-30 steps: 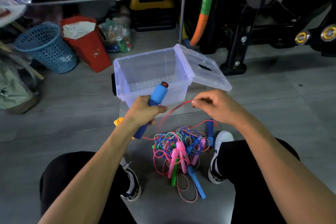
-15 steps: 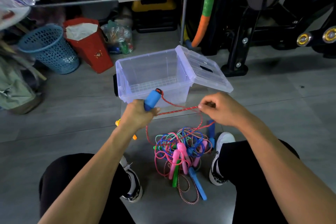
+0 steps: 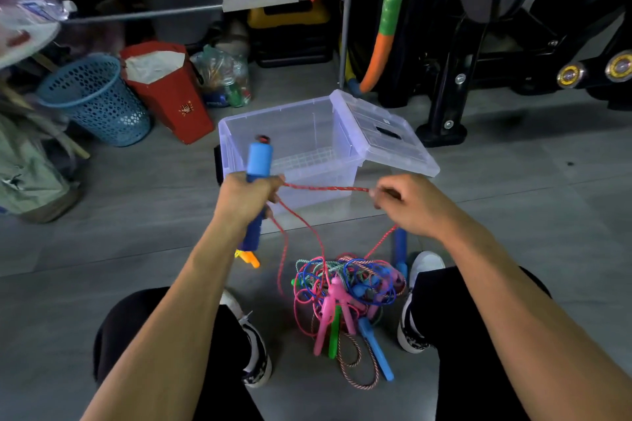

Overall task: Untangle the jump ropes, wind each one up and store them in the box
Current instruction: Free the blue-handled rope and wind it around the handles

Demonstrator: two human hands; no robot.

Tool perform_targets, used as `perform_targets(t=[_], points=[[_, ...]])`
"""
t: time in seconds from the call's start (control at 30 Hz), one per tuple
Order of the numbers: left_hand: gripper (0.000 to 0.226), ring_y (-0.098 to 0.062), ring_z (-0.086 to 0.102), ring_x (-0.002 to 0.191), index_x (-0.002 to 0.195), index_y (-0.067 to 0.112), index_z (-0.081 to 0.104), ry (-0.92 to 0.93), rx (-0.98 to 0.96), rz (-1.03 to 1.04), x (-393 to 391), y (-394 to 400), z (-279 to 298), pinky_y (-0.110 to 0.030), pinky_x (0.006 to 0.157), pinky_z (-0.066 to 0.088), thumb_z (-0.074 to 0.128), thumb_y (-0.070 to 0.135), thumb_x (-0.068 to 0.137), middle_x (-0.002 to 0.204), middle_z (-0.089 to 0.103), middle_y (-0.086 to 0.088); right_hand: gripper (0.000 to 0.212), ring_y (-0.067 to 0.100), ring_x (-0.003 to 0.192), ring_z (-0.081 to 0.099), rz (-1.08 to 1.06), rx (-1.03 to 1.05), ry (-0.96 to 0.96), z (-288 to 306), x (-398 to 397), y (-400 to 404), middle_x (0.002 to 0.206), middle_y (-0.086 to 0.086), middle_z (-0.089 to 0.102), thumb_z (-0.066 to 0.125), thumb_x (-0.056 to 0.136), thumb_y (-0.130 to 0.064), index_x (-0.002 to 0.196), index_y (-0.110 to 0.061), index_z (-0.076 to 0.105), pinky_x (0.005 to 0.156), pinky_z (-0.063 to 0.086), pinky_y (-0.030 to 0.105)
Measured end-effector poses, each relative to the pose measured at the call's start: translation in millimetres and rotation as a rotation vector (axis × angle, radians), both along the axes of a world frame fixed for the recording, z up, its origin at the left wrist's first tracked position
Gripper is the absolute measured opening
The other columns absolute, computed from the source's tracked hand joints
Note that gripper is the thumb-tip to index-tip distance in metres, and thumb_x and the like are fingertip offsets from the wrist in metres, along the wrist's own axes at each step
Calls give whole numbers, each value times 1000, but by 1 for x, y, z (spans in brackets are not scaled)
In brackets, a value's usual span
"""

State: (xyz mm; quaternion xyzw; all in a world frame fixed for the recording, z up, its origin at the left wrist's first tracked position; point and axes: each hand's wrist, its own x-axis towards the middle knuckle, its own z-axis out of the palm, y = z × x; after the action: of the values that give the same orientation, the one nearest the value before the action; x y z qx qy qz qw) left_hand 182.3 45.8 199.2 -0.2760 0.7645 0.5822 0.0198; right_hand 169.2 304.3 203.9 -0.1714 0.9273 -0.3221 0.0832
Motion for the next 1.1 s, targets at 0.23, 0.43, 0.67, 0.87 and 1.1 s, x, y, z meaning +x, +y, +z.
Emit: perform_targets(t=[0.23, 0.43, 0.67, 0.87, 1.1], points=[[13, -10, 45, 37, 90, 12, 66, 52, 23, -504, 18, 46, 20, -18, 46, 40, 69, 24, 88, 45, 54, 10, 27, 8, 49, 40, 83, -169, 77, 1, 6, -26, 50, -6, 45, 57, 96, -27, 73, -14, 64, 49, 29, 20], [21, -12, 39, 35, 72, 10, 55, 171, 282, 82, -4, 19, 9, -25, 45, 37, 72, 15, 85, 49, 48, 4, 31, 8, 49, 44, 33, 30, -39, -1, 0, -17, 49, -8, 49, 59, 91, -23, 61, -20, 54, 46, 30, 19], [23, -18, 53, 41, 88, 11, 67, -28, -257, -286, -6, 12, -3, -27, 54, 48, 73, 30, 78, 64, 64, -7, 23, 5, 54, 43, 19, -185, 31, 7, 0, -1, 62, 4, 58, 55, 96, -23, 79, -12, 66, 56, 36, 27], [21, -15, 44, 40, 75, 6, 63, 57, 136, -464, 8, 53, 17, -21, 44, 38, 73, 23, 84, 52, 51, -3, 22, 18, 54, 44, 49, -224, -18, 4, 1, -22, 60, 8, 54, 58, 95, -29, 76, -21, 65, 53, 36, 34], [11, -14, 42, 33, 77, 9, 59, -15, 111, 105, -13, -6, 9, -21, 42, 39, 69, 11, 80, 58, 53, -5, 18, 5, 50, 40, -70, -160, -28, 11, 0, 8, 59, 3, 54, 62, 91, -24, 77, -15, 69, 51, 33, 19]])
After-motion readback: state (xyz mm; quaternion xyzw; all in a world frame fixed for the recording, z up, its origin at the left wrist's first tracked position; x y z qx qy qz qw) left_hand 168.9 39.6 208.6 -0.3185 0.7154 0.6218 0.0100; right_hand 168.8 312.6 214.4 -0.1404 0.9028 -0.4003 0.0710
